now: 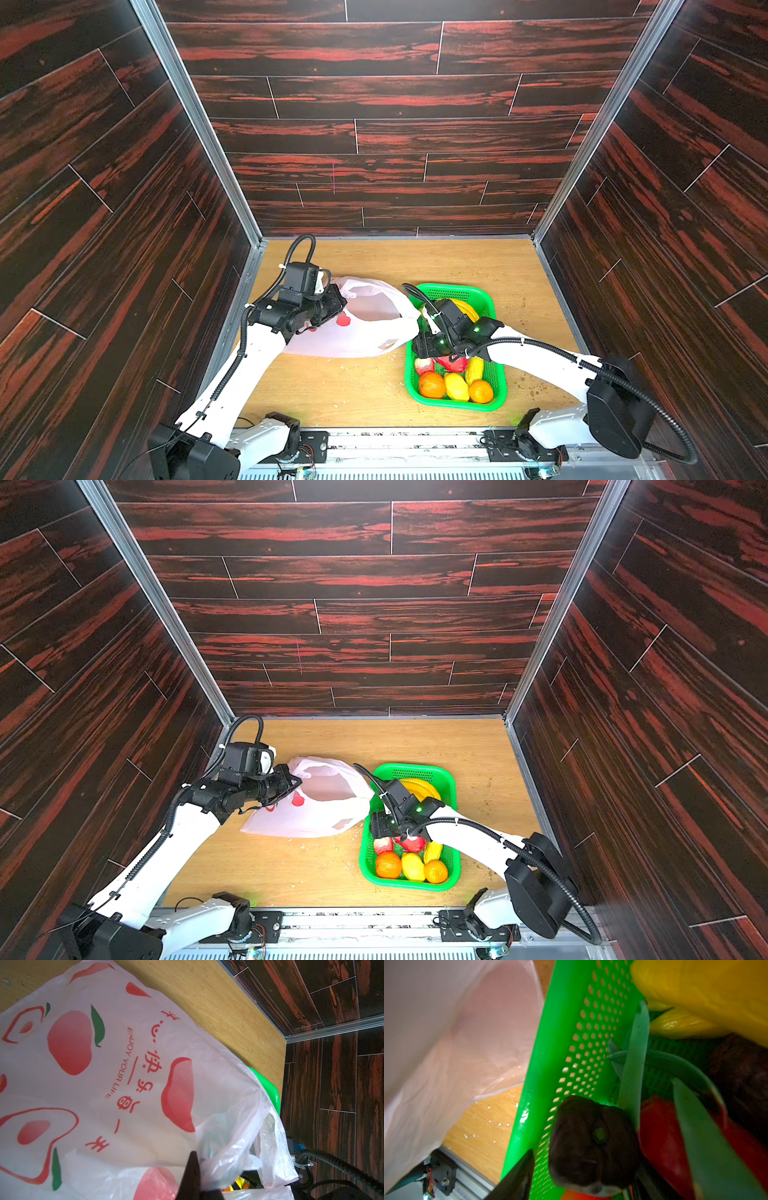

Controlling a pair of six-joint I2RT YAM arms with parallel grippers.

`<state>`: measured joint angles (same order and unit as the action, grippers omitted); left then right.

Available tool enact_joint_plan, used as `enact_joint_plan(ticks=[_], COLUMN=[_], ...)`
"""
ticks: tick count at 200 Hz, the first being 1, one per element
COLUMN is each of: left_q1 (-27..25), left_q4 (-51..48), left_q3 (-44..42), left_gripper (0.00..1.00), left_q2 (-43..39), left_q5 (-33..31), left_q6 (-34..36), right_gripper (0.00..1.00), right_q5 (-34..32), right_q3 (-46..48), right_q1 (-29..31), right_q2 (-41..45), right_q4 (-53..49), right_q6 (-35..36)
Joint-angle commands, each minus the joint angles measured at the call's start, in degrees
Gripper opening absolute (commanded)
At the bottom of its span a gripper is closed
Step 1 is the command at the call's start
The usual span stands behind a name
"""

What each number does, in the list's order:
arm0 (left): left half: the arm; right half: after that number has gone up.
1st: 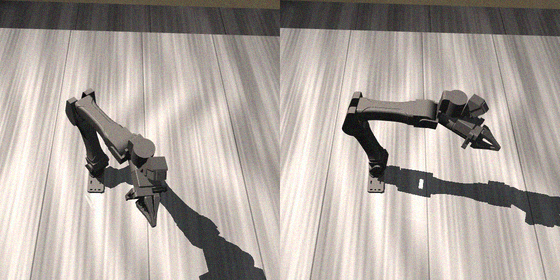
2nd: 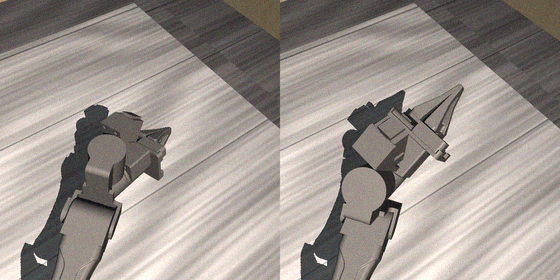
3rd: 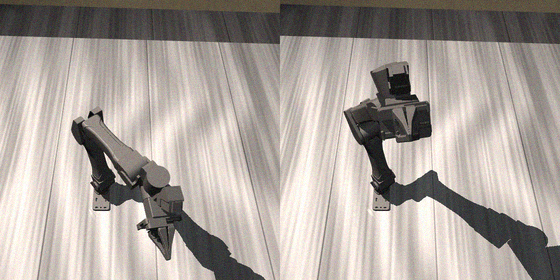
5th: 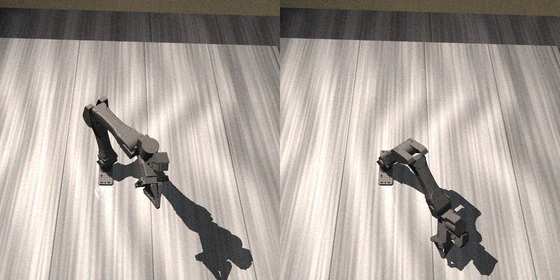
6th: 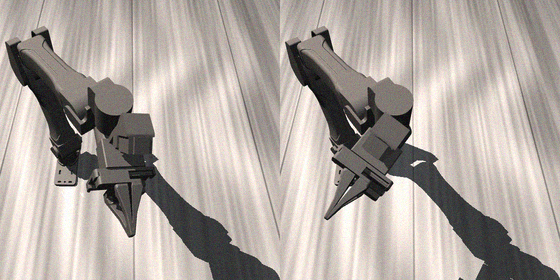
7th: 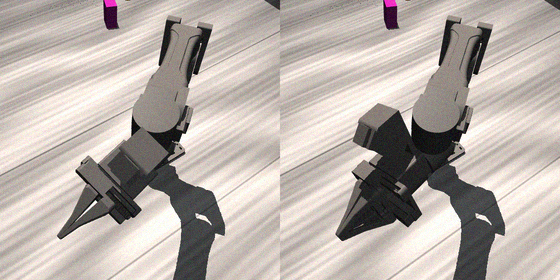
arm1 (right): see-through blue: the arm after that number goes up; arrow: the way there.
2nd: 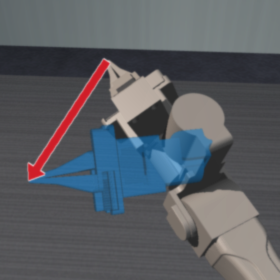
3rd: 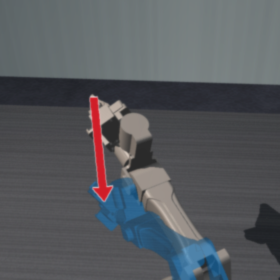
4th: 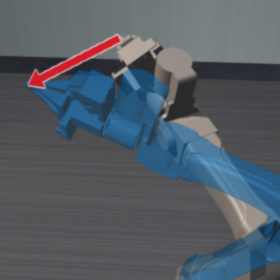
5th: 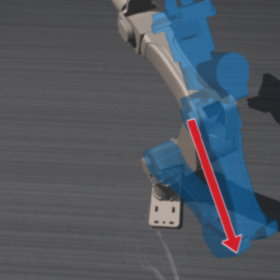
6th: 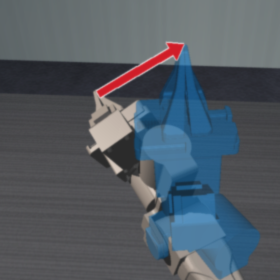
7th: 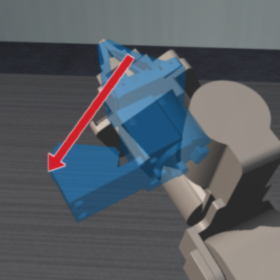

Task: Place the fake fruits into the plastic bag and tie a complex knot
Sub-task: 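Grasp the dark plum with the right gripper and lift it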

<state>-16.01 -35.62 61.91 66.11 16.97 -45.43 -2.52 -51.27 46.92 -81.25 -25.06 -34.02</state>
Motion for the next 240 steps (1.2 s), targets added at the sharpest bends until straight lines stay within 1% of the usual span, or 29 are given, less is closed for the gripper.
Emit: enact_joint_plan(ticks=[1, 22, 38, 70, 93, 109, 121, 133, 142, 168, 189, 240], left_q1=[0.26, 0.28, 0.28, 0.27, 0.28, 0.28, 0.28, 0.23, 0.23, 0.28, 0.28, 0.28], left_q4=[-1.01, -1.02, -1.04, -1.30, -1.05, -0.95, -0.95, -0.86, -0.79, -0.80, -0.45, 0.95], left_q3=[-0.41, -0.40, -0.40, -0.22, -0.31, -0.47, -0.49, -0.48, -0.47, -0.47, -0.57, -0.56], left_gripper=[0.00, 0.00, 0.00, 0.00, 0.00, 0.00, 0.00, 0.00, 0.00, 0.00, 0.00, 0.00], left_q2=[-1.59, -1.51, -1.51, -1.23, -1.13, -1.07, -1.00, -0.98, -0.97, -0.98, -0.98, -0.90], left_q5=[0.27, 0.58, 0.69, 1.29, 1.95, 2.23, 2.24, 2.22, 2.25, 2.61, 3.56, 6.81], left_q6=[0.51, 0.69, 0.72, 1.45, 1.81, 1.99, 2.09, 2.07, 2.14, 2.48, 2.78, 3.33], right_gripper=[0.70, 0.72, 0.72, 0.69, 0.68, 0.63, 0.53, 0.47, 0.43, 0.37, 0.36, 0.35], right_q5=[-3.56, -4.25, -4.05, -3.21, -4.11, -4.79, -5.57, -6.60, -7.57, -8.23, -6.42, -4.75], right_q3=[0.09, 0.59, 0.95, 0.74, 0.94, 1.43, 1.61, 1.74, 2.00, 3.89, 4.94, 4.06], right_q1=[-0.06, -0.40, -0.96, -1.98, -2.07, -2.18, -2.21, -2.32, -2.42, -2.69, -3.30, -4.75], right_q2=[-2.59, -2.77, -2.77, -4.40, -5.38, -5.41, -5.15, -4.57, -3.61, 1.42, 5.66, 13.16], right_q4=[1.19, 3.13, 5.01, 6.75, 7.62, 8.65, 9.06, 8.99, 9.05, 11.21, 12.31, 9.57], right_q6=[-0.87, -1.54, -2.12, -2.75, -3.66, -4.32, -4.67, -4.72, -4.70, -2.88, -0.81, 2.33])
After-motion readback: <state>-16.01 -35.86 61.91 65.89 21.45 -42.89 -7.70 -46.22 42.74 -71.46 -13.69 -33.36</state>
